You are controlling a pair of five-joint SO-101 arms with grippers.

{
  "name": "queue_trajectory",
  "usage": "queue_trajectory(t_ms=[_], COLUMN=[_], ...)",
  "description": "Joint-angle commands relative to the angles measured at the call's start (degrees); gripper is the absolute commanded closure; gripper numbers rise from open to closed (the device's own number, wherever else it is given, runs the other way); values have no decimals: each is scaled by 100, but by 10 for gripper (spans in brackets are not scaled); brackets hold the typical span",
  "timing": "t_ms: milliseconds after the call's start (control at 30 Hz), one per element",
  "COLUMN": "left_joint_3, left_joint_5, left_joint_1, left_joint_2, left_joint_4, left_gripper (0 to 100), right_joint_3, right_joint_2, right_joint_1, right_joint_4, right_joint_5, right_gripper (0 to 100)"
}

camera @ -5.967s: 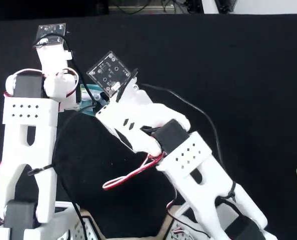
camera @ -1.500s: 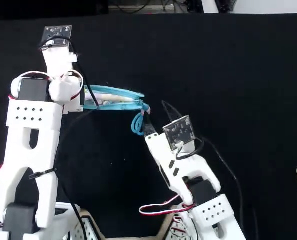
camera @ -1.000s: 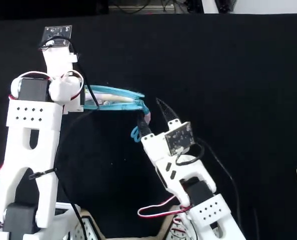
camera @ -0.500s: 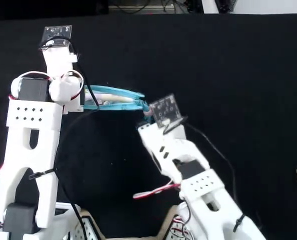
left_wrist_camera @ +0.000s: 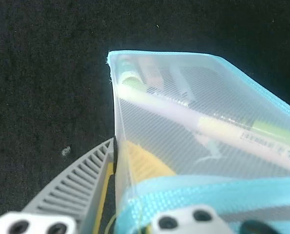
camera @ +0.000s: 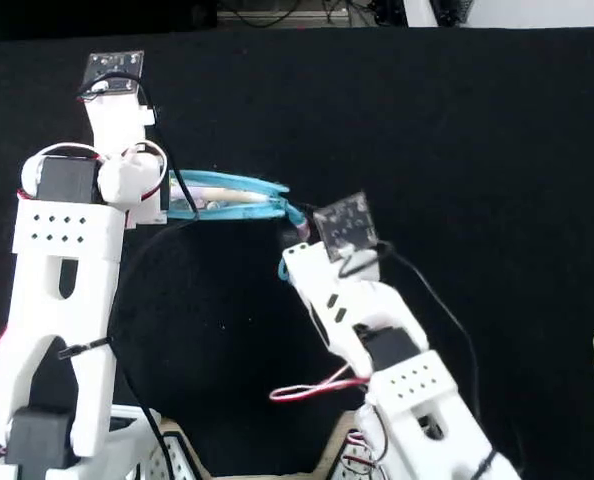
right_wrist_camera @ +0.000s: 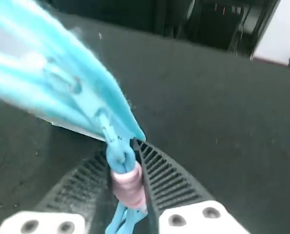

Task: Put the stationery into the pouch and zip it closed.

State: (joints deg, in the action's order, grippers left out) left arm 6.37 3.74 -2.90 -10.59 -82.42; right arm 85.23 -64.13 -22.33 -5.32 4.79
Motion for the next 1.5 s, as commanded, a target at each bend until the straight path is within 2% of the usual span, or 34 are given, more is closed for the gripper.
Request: queue_trajectory(t_ms=[0, 167, 300, 467, 567, 700, 1067, 1333, 1433, 1467], left_joint_3=[365, 365, 365, 365, 365, 365, 365, 365, 365, 365], left_joint_5=[26, 26, 26, 35, 35, 35, 44, 35, 35, 26], left_joint_1=[-75, -75, -75, -75, -75, -13, 48, 48, 48, 48], left_joint_2=[132, 132, 132, 132, 132, 132, 132, 123, 132, 132], left_joint_4=[88, 88, 88, 88, 88, 79, 62, 53, 53, 53], left_gripper=[970, 970, 970, 970, 970, 970, 970, 970, 970, 970], right_joint_3=[-48, -31, 92, 391, 382, 444, 514, 1130, 1007, 971], right_joint_2=[-989, -2325, -3073, -3292, -3292, -3284, -3275, -3275, -3284, -3284], right_joint_1=[88, 79, 53, -35, -501, -1143, -914, -905, -695, -580], right_joint_4=[-589, -1714, -2127, -2101, -2119, -2154, -2084, -1275, -1275, -1284], right_joint_5=[-9, -9, -53, -53, -44, -9, -18, -9, -18, -44], right_gripper=[988, 988, 988, 987, 979, 904, 910, 915, 994, 982])
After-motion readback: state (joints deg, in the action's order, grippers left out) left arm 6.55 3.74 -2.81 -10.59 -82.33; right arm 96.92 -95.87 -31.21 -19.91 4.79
